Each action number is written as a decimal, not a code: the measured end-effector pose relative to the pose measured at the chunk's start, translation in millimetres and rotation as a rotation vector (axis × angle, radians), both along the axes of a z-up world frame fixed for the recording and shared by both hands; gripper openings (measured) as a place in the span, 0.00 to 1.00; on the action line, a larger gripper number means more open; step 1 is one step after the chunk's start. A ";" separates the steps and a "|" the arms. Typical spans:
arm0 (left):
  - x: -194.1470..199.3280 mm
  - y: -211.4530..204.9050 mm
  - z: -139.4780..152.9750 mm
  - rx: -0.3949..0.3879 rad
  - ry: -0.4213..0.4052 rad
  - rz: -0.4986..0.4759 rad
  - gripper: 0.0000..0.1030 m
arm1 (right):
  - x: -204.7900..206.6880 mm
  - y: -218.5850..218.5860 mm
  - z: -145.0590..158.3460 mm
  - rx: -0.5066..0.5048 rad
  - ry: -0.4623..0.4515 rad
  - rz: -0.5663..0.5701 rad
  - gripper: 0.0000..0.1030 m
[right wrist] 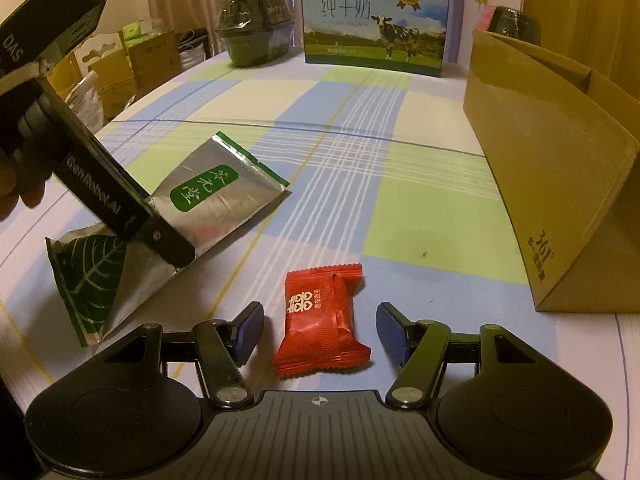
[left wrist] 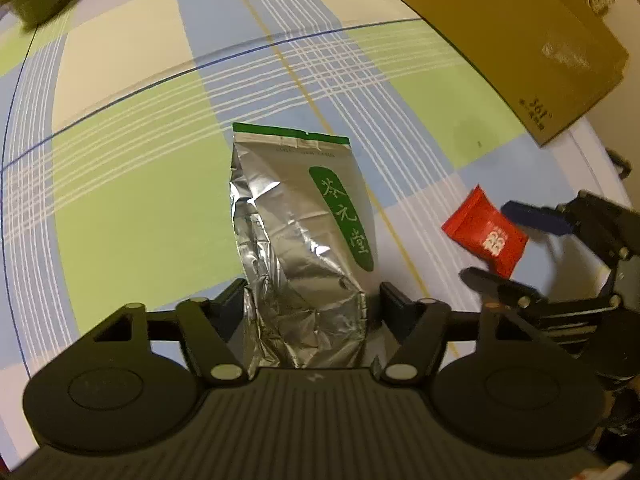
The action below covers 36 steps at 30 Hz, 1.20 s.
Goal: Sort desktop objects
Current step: 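Grasp the silver tea pouch with the left gripper while the right gripper holds the candy, then carry the tea pouch and candy packet over the cardboard box with both grippers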
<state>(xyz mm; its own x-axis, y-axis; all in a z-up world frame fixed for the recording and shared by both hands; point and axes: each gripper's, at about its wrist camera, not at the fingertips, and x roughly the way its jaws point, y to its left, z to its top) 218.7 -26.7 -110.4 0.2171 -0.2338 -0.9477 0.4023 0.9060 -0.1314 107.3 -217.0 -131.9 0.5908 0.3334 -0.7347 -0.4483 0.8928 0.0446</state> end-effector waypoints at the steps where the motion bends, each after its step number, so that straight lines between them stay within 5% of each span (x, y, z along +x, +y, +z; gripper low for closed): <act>1: 0.3 1.3 1.0 -0.013 0.007 0.005 0.52 | -0.3 0.3 -0.2 -0.002 -0.002 0.004 0.59; 17: -12.3 2.8 9.5 -0.042 -0.006 0.023 0.45 | -0.2 -1.2 0.6 -0.001 -0.017 0.008 0.26; 36: -43.0 -23.0 41.8 -0.081 -0.060 0.067 0.45 | -20.7 -27.8 45.8 0.070 -0.091 -0.074 0.26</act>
